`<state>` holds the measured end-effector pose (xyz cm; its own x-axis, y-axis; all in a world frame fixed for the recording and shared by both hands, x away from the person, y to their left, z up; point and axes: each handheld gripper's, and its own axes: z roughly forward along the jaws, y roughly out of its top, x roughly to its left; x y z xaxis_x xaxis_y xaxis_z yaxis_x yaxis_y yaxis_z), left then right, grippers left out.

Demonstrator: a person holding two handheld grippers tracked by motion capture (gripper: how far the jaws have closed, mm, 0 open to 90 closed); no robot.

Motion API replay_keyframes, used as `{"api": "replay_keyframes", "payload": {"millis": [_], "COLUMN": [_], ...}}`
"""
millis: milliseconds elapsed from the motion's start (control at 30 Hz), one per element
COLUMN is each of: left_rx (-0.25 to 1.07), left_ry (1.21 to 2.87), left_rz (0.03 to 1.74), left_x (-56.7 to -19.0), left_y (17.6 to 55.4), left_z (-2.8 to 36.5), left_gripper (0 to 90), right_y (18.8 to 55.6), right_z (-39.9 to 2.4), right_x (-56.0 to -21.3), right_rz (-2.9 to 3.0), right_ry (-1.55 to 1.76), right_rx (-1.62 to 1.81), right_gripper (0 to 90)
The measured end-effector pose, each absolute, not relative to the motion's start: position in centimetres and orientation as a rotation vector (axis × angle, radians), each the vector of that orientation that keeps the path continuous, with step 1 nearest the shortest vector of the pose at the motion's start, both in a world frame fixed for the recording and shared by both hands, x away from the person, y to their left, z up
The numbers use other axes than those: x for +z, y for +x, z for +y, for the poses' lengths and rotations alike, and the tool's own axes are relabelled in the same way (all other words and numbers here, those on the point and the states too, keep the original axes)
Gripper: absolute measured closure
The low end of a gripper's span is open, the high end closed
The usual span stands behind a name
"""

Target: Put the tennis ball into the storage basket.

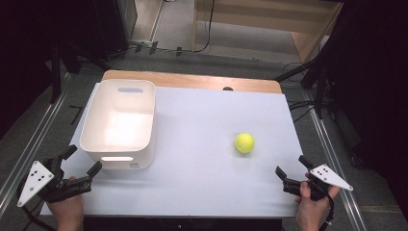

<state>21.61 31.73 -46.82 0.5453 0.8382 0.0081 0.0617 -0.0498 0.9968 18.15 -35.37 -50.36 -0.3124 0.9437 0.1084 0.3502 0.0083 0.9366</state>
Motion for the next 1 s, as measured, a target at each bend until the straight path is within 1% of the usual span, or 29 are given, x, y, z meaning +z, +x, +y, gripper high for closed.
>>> {"api": "replay_keyframes", "payload": {"millis": [300,500,800,1000], "left_rx": [0.751,0.748,0.757,0.753], "left_ry": [1.491,1.493,1.508,1.503], "left_rz": [0.815,0.819,0.819,0.815], "left_x": [-46.9,-46.9,-46.9,-46.9], "left_y": [21.5,21.6,21.9,21.8], "left_z": [31.8,31.9,31.5,31.6], "left_gripper": [5.8,5.8,5.8,5.8], "right_y": [19.0,19.5,19.8,20.7], "right_z": [-34.5,-34.4,-34.2,-33.8], "right_x": [-49.9,-48.8,-46.9,-45.6], "right_rz": [1.820,1.858,1.933,1.995], "right_ry": [1.306,1.281,1.267,1.232], "right_rx": [1.291,1.314,1.262,1.221], "right_gripper": [0.0,0.0,0.0,0.0]}}
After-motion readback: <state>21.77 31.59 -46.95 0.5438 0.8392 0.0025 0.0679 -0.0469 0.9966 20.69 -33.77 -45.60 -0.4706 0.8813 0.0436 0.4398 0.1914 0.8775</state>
